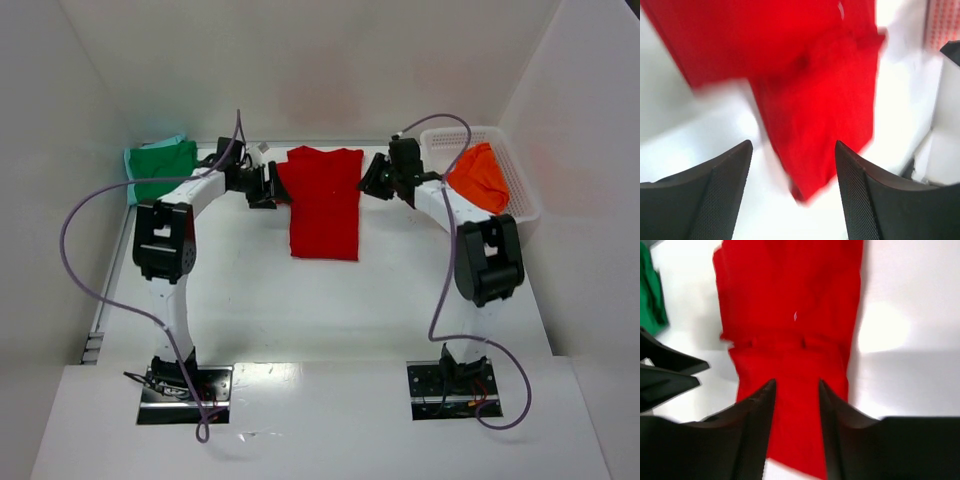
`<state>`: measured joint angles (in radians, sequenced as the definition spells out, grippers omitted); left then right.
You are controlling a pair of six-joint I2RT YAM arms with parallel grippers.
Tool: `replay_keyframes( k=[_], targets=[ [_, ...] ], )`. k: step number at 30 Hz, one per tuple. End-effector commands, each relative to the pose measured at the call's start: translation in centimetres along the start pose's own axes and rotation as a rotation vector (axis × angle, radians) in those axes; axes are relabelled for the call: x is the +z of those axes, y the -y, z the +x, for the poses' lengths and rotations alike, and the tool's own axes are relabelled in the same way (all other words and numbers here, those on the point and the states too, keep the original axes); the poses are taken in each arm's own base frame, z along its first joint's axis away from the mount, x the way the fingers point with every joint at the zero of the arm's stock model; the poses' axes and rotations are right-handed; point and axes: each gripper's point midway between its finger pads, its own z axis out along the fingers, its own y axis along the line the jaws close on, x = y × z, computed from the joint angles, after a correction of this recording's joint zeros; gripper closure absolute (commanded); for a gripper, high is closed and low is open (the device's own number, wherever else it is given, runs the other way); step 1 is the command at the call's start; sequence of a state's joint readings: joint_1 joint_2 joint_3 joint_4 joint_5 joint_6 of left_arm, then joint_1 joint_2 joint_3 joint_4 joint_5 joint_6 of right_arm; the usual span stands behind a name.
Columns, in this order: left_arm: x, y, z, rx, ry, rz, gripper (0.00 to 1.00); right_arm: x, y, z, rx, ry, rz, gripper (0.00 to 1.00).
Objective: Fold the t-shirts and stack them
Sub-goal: Fold the folded rectangular tshirt in 1/3 of the way, then grab one side of the 2/3 rectangular tshirt with both arms
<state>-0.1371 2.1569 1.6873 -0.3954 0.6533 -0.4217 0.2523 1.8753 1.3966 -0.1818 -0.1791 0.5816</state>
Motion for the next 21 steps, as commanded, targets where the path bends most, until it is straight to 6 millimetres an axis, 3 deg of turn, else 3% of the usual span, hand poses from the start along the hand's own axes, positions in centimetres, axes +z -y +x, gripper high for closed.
replay_keyframes(
  k=[1,2,5,6,7,8,9,11,14,15,16,20,21],
  targets=[
    [-4.1,5.8,-0.9,0.161,0.100,0.100,0.28,-4.5,-3.4,-2.6,-0.024,0.121,-0.136,0.77],
    [-3.3,5.7,0.8,0.155,0.069,0.102,0.40,-4.4,-3.2,-1.9,-0.022,0.104,-0.137,0.82],
    [-2.2,7.0,2.3,0.158,0.048,0.134,0.64,-3.9,-2.6,-0.1,-0.011,0.063,-0.131,0.95],
    [-1.9,7.1,2.9,0.157,0.035,0.136,0.76,-3.8,-2.3,0.3,-0.010,0.056,-0.126,0.95],
    [-1.5,7.8,3.4,0.168,0.021,0.145,0.80,-3.6,-2.3,1.0,-0.012,0.041,-0.124,0.95],
    [-0.9,7.1,3.9,0.178,0.009,0.108,0.80,-3.7,-2.1,1.3,-0.009,0.029,-0.116,0.95],
    [-0.6,6.6,4.9,0.172,-0.016,0.080,0.79,-3.7,-1.8,1.8,-0.005,0.012,-0.104,0.92],
    [-0.2,5.6,6.6,0.163,-0.049,0.027,0.60,-3.4,-0.7,3.2,-0.008,-0.018,-0.082,0.88],
    [-0.6,4.3,8.0,0.143,-0.045,-0.056,0.45,-4.1,0.3,5.3,0.000,-0.060,-0.077,0.70],
    [-0.6,3.0,9.4,0.106,-0.060,-0.105,0.40,-4.4,0.1,5.9,-0.004,-0.067,-0.081,0.61],
    [-0.7,2.5,9.8,0.101,-0.062,-0.125,0.37,-4.4,0.9,7.3,0.004,-0.105,-0.067,0.55],
    [-2.0,2.0,11.0,0.075,-0.054,-0.171,0.27,-5.3,1.8,9.4,0.004,-0.155,-0.061,0.40],
    [-2.2,2.0,11.2,0.075,-0.053,-0.172,0.25,-5.7,1.3,9.8,-0.012,-0.162,-0.080,0.39]
  ],
)
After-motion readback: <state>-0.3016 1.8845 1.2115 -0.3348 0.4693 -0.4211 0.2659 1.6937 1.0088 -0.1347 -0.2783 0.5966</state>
